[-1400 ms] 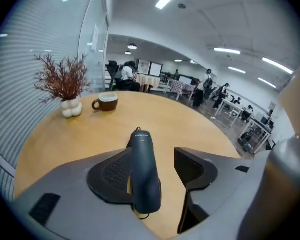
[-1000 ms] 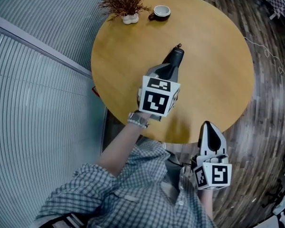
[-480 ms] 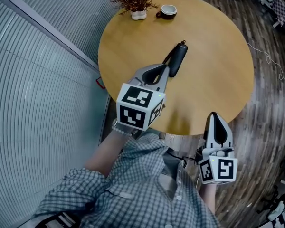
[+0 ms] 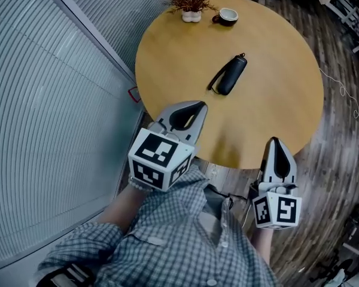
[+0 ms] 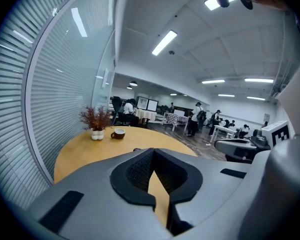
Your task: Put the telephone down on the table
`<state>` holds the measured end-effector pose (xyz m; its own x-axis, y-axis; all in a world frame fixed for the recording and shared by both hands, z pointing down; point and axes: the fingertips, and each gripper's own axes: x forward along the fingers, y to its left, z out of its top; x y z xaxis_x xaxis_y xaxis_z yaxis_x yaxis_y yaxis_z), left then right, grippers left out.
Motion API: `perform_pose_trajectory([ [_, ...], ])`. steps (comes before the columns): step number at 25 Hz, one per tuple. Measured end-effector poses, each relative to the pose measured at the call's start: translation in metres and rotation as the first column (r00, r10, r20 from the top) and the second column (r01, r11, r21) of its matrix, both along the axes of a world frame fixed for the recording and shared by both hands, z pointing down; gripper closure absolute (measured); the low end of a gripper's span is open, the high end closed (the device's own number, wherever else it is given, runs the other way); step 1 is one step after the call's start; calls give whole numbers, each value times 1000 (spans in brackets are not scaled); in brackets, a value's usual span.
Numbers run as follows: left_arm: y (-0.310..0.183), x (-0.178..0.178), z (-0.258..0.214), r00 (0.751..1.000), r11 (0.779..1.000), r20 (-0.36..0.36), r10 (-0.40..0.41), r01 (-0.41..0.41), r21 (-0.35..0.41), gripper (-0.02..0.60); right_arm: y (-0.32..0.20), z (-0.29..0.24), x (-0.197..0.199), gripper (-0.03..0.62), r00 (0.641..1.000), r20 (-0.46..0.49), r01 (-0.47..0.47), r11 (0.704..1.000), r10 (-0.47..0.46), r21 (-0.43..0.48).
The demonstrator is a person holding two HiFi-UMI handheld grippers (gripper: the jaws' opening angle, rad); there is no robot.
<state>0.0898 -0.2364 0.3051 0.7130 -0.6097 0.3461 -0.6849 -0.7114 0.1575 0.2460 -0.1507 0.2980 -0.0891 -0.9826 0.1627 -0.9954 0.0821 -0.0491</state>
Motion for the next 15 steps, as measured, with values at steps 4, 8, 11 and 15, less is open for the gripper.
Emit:
perform_pose_trajectory([
  [4,10,-12,2,1000,1000,-5,-25,25,-15,574,0,0,-5,586,1000,-8,23,1000,-23,8],
  [8,11,-18,1,999,999,-11,-49,49,-18,574,1,-1,-7,586,999,-8,35,999,-35,14],
  [11,12,-19,-2,998,998,-17,-64,64,-10,574,2,-1,-8,586,999,-6,47,999,-47,15],
  [15,14,-17,-4,998,998,-21,-66,66,-8,574,4,-1,-9,586,998,-6,55,998,-55,16],
])
